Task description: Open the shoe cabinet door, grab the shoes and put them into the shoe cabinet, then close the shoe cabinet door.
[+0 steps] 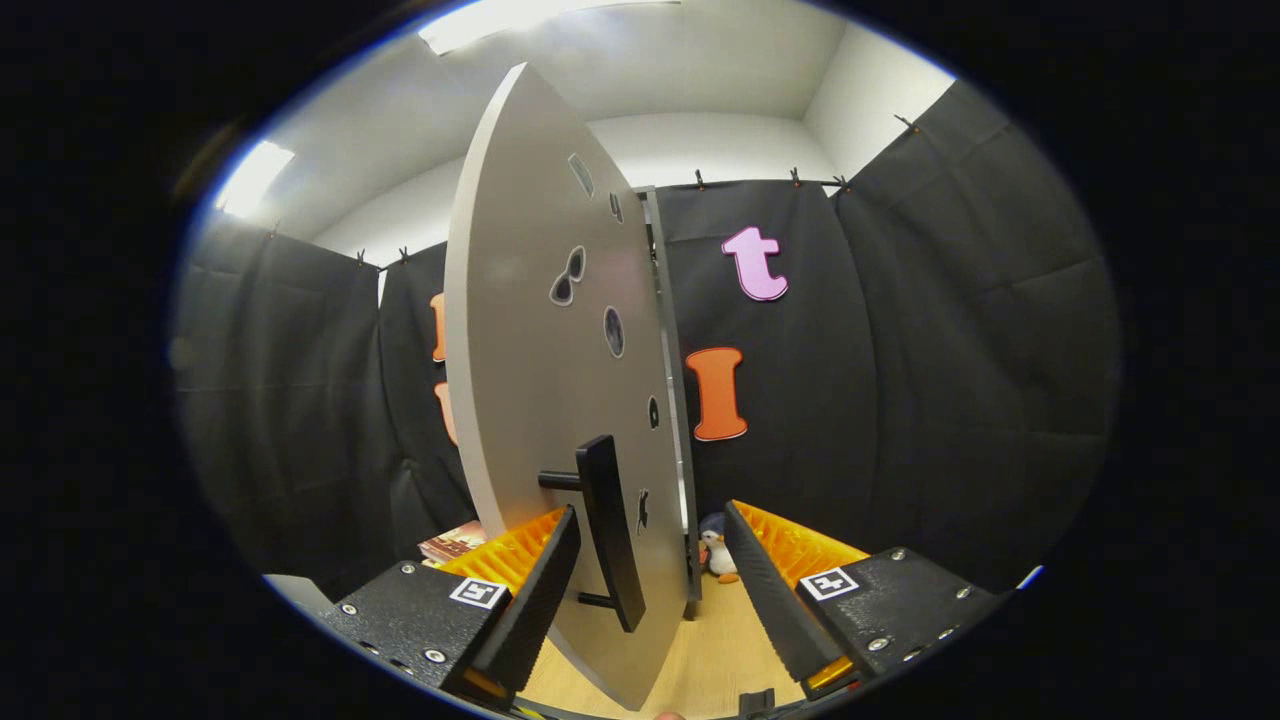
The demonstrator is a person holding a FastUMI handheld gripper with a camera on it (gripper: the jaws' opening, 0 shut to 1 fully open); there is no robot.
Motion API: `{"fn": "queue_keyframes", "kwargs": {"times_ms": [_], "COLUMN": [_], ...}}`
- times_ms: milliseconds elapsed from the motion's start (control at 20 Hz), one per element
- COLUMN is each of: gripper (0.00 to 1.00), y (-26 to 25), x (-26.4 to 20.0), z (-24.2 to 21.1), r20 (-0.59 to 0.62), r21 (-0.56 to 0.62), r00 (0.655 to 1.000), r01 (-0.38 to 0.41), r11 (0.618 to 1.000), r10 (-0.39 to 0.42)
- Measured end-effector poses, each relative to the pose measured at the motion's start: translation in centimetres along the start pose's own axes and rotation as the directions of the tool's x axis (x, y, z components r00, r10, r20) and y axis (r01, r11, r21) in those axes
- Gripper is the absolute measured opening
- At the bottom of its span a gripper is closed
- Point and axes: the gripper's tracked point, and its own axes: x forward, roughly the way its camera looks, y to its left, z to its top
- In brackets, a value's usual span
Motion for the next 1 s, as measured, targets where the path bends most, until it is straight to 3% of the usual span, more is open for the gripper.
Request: {"fn": "queue_keyframes", "kwargs": {"times_ms": [1000], "gripper": [0.91], "y": [2.0], "x": [1.4], "z": [-0.6], "r20": [-0.008], "r21": [0.014], "r00": [0.990], "r01": [-0.140], "r11": [0.990], "r10": [0.140]}}
